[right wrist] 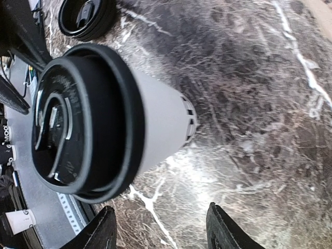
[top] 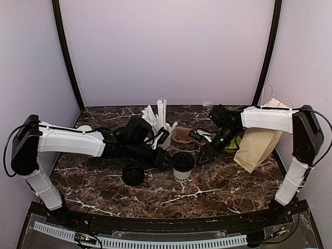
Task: Pack the takeout coffee
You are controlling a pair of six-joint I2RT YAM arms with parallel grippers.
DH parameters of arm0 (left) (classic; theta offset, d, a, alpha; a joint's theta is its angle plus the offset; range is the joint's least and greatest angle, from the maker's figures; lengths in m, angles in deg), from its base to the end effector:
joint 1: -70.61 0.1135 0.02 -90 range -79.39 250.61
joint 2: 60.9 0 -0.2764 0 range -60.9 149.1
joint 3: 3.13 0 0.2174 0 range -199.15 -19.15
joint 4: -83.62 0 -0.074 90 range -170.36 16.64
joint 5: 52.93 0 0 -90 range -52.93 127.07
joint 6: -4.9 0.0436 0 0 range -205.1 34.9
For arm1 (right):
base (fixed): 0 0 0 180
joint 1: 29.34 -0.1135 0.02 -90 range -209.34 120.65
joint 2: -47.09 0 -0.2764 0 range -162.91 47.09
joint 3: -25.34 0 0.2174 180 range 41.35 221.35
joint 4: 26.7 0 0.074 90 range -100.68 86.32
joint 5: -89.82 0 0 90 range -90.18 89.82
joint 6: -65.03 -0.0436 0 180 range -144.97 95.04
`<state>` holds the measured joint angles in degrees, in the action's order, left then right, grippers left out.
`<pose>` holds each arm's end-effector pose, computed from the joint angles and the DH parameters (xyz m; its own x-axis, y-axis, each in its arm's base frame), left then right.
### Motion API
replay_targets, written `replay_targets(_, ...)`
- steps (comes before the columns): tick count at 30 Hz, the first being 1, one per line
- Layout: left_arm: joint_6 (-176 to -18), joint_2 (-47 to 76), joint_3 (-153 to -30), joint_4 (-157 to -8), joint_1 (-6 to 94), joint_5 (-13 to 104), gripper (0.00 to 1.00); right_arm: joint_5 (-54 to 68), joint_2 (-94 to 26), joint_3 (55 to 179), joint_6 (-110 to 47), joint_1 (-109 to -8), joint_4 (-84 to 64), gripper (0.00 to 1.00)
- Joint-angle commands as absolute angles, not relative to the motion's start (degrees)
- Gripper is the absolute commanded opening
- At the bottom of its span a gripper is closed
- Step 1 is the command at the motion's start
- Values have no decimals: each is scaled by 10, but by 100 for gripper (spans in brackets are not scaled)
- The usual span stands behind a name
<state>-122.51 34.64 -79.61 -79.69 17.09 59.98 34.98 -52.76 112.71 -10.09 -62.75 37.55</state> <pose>0.1914 -0.2873 0.2509 -0.8400 0.1948 -0.5065 0.5265 0.5186 -0.6737 0.2405 0.1887 0.2321 -0.6413 -0.6745 -0.3658 -0.7503 0.4516 0.4827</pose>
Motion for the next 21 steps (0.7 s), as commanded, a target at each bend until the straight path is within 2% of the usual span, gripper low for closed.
replay_targets(1, -1234, 297, -778, -784, 168, 562, 35, 378, -507, 1126, -96, -623, 368, 61)
replay_targets(11, -1276, 310, -772, -841, 181, 476, 36, 451, -539, 1146, -96, -623, 385, 61)
replay_targets(21, -1298, 363, -794, -909, 188, 496, 34, 467, -556, 1161, -102, -624, 387, 62)
